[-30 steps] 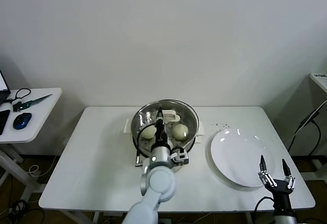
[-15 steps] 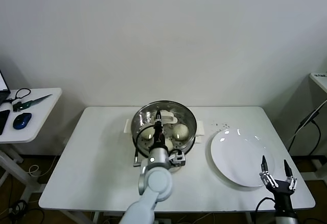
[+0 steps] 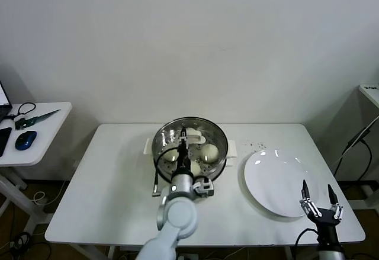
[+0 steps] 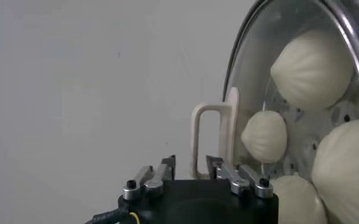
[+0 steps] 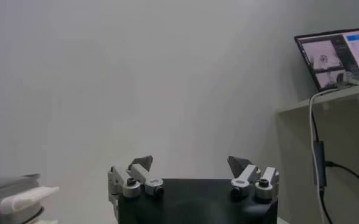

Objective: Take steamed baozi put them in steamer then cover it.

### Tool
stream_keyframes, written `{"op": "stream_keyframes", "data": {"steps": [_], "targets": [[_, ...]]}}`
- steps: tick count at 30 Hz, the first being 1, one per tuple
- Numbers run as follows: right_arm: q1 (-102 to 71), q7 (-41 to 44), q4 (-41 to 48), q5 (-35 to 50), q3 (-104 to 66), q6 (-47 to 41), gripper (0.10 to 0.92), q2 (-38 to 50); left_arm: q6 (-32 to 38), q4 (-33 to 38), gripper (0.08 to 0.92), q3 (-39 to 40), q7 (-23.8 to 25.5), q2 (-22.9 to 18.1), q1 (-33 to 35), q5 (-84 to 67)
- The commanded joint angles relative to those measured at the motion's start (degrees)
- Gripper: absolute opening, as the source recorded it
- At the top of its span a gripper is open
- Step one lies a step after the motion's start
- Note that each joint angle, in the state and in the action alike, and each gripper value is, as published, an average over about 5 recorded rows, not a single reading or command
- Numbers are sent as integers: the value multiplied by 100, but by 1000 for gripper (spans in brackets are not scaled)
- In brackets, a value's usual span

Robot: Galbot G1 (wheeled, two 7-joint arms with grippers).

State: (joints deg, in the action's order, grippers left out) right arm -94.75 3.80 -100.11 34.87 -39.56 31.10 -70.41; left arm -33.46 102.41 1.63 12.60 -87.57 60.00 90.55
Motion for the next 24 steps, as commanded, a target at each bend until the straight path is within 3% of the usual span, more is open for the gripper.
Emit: {"op": "stream_keyframes", "data": {"steps": [1, 6, 9, 14, 19, 24], "targets": [[-4, -237, -14, 46, 35, -366, 823, 53, 39, 95, 457, 6, 38, -25, -2, -130], [-20, -416, 8, -195, 151, -658, 823, 90, -138, 894, 596, 124, 306, 375, 210, -748], [-53, -378, 43, -501, 243, -733, 823, 81, -160, 1383, 682, 123, 176, 692, 420, -1172], [-20, -371, 204, -1013, 355, -718, 823, -2, 199, 2024, 803, -164, -797, 1065, 916, -2337], [-41, -359, 290, -1332, 426, -727, 823, -25, 1279, 2268, 822, -1128, -2081, 1201, 1590, -4442], [-41, -350, 339, -1353, 454, -704, 823, -21, 2117, 2391, 823, -2604, -2538, 1146, 2057, -6614]]}}
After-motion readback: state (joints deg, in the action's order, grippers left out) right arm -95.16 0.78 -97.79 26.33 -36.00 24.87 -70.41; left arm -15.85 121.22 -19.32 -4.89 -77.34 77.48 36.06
